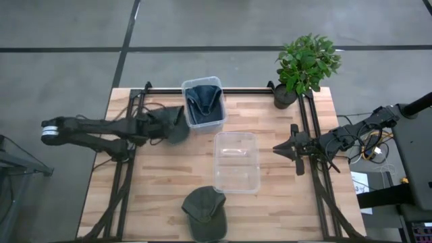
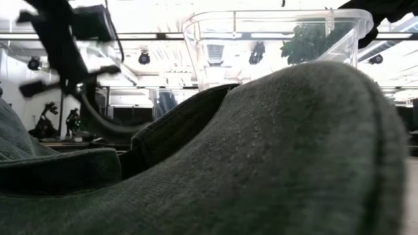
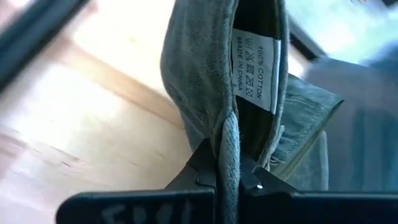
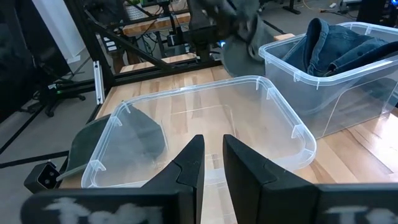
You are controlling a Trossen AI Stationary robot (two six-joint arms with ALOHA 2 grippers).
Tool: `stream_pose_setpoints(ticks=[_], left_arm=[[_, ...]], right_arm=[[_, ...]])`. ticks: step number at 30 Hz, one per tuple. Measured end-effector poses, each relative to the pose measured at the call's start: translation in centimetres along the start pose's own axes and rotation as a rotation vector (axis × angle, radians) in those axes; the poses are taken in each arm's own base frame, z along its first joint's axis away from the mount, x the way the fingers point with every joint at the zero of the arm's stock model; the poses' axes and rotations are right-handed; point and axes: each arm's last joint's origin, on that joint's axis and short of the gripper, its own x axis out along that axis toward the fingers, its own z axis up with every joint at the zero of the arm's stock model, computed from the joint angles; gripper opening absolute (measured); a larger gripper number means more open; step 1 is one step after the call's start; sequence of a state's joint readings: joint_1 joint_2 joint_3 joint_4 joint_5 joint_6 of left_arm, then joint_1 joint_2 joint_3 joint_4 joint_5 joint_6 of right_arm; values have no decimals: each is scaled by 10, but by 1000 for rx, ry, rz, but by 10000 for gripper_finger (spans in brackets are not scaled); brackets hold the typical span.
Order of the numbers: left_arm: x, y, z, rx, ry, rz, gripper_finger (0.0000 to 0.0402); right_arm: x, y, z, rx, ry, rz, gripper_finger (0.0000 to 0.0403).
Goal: Pick & Place hat
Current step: Put the top black cap into the bottom transparent bin
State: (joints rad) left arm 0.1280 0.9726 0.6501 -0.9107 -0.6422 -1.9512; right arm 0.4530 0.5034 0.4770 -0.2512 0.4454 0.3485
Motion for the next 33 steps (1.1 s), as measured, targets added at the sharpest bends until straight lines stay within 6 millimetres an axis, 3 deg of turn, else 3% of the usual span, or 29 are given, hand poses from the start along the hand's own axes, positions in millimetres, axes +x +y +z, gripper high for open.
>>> stream_pose_setpoints(ticks=[8, 17, 23, 29, 33], left_arm=[[-90, -21, 54, 184, -77, 2, 2], [-161, -56, 88, 332, -188, -319, 2], [-177, -76, 83, 480, -221, -494, 2], [-176, -93, 63, 639, -205, -660, 2], [-174, -105, 47, 724, -174, -873, 2]], right_arm=[[0, 0, 0, 0, 1, 0, 53], [0, 0, 0, 0, 1, 0, 53], [0, 0, 0, -1, 2, 0, 53], [0, 0, 0, 0, 1, 0, 53], [0, 0, 0, 0, 0, 1, 53]])
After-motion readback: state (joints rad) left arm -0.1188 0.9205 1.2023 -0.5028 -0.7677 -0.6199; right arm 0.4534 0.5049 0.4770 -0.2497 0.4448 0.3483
